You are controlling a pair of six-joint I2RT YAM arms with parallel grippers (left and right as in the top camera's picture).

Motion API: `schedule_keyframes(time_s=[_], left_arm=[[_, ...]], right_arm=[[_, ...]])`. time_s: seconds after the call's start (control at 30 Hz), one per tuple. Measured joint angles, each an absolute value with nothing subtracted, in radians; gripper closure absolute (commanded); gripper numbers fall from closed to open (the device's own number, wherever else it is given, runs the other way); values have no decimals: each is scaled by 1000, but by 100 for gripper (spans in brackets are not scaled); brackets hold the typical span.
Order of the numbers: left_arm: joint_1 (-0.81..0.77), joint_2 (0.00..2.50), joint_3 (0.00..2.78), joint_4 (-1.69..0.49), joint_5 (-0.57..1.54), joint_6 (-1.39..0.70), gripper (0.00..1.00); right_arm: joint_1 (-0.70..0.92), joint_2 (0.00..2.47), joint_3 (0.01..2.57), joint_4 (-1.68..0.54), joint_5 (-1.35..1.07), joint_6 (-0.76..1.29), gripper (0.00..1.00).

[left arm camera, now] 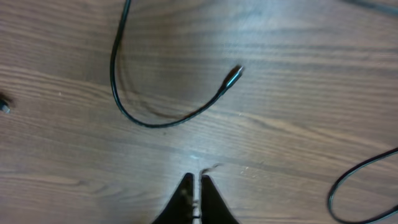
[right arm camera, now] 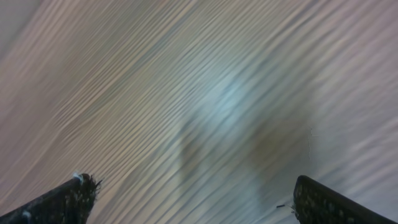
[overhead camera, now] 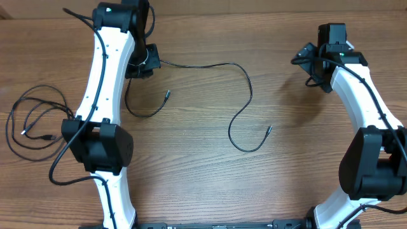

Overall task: Untangle cables
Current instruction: 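Move the left gripper back right toward the remaining center cable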

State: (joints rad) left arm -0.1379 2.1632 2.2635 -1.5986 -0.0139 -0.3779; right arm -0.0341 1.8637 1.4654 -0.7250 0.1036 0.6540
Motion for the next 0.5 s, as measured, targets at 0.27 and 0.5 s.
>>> schedule_keyframes(time_s=[0.27,0.5], left_arm=[[-165,2278,2263,-1641,24,-287,91],[-210,2424,2263,-1638,57,-227,83]], right_arm=[[-33,1864,1465,-773,-196,655,0],[-33,1864,1465,-923,-265,653,0]])
